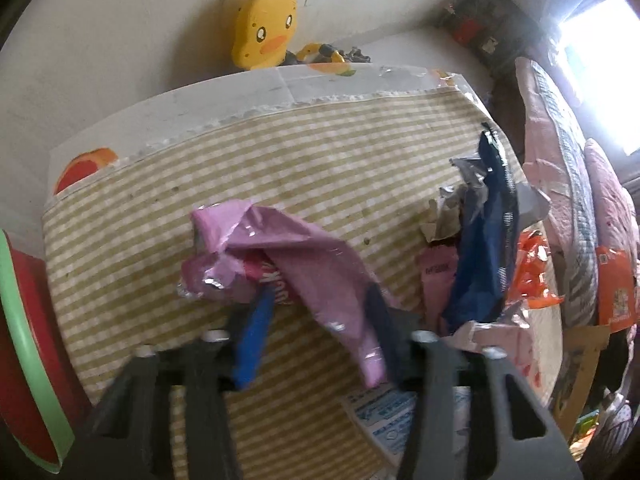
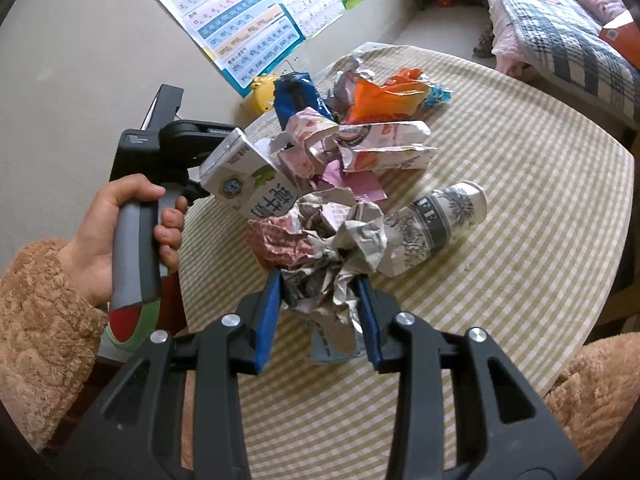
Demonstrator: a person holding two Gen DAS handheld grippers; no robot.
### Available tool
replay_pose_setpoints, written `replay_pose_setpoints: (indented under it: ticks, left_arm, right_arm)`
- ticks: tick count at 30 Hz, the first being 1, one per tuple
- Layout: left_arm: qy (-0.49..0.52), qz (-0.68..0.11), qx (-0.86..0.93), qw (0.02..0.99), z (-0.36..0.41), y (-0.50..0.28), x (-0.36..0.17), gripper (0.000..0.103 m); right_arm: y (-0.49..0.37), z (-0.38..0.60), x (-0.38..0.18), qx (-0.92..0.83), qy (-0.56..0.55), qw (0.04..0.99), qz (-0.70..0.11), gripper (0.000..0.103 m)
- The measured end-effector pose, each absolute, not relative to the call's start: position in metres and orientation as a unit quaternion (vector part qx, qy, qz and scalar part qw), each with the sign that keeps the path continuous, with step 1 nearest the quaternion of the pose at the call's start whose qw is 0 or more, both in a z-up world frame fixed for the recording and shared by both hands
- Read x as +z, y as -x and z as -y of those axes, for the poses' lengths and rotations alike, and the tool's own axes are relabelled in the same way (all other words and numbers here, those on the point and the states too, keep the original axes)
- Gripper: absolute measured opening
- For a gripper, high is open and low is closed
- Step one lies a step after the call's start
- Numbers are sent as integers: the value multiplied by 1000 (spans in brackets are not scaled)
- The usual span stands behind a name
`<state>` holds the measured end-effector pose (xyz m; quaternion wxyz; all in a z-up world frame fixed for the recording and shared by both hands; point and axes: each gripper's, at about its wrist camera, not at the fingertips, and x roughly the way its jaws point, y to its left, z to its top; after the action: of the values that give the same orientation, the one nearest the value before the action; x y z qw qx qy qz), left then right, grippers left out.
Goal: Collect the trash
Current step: 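Grasp the pink wrapper with the left gripper while the right gripper grasps crumpled paper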
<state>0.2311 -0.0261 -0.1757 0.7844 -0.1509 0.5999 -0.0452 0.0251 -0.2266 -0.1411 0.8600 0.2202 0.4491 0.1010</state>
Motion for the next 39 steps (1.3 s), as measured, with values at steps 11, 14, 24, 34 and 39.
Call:
replay_pose_setpoints:
  ticks: [11, 14, 24, 34, 39]
  left_arm:
    - [149, -571, -60, 805, 13, -224, -152, 0]
    - [147, -553, -69, 817, 4, -215, -134, 0]
    - [128, -547, -36, 827, -17, -218, -129, 47]
    - [46, -575, -27, 817, -6, -244, -158, 47]
    - [64, -592, -20, 803, -7, -248, -172, 7]
  right_arm:
    - [-26, 225, -141, 99, -216, 861, -449, 36]
    - [-26, 225, -141, 98, -213, 862, -449, 36]
    - [-25, 222, -141, 94, -203, 863, -452, 38]
    - [-28, 226, -145, 100, -223, 856, -455, 38]
    - [-29, 231, -147, 99, -231, 854, -456, 38]
